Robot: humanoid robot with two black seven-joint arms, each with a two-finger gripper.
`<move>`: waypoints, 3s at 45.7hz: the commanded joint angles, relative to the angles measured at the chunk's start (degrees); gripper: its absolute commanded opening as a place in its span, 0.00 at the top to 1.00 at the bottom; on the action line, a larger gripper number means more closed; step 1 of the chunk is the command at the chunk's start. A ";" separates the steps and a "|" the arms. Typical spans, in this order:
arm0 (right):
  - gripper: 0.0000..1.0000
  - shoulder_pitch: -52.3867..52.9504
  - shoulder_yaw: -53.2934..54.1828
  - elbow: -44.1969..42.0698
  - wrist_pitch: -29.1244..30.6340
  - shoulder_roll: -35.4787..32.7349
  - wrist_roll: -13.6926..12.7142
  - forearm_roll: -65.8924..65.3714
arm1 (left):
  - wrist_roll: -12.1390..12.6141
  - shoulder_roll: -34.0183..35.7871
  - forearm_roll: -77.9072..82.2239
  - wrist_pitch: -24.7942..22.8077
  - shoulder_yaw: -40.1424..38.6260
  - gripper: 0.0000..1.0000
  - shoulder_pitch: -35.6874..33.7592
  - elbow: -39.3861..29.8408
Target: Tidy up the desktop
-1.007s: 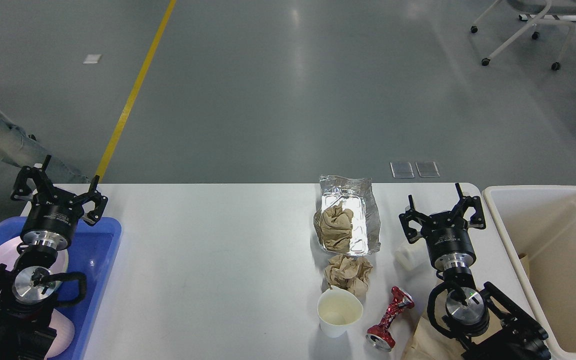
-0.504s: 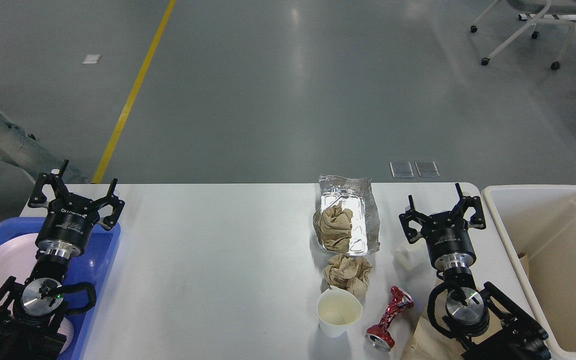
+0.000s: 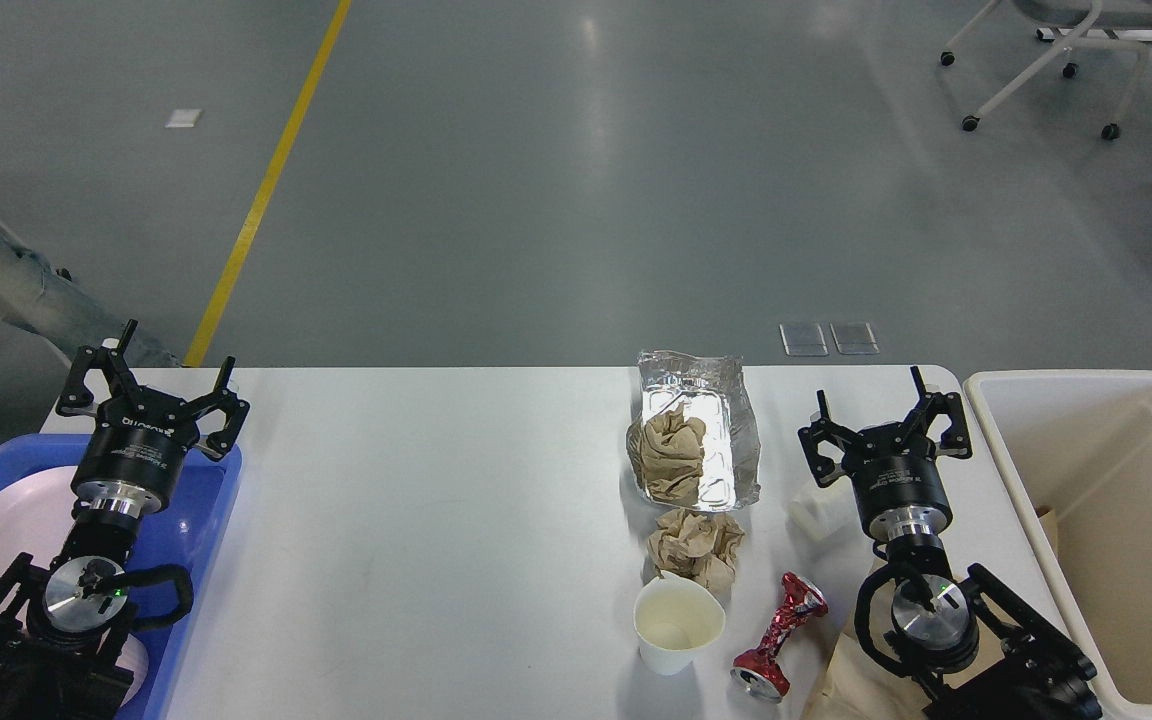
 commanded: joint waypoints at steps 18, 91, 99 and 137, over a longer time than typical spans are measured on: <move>0.00 0.00 0.00 0.00 0.00 0.01 0.00 0.00 | 0.00 0.09 0.00 0.00 0.00 0.04 0.01 0.00; 0.00 -0.97 0.08 4.04 2.99 -8.61 -0.35 0.18 | -0.09 0.00 0.00 0.00 0.00 0.04 0.01 0.00; 0.00 -0.35 0.09 10.01 2.55 -9.84 -0.35 0.09 | -0.09 0.00 0.00 0.00 0.00 0.04 0.01 0.00; 0.00 26.62 -31.27 9.58 0.70 -37.34 -6.33 -23.20 | -0.09 0.00 0.00 0.00 0.00 0.04 0.01 0.00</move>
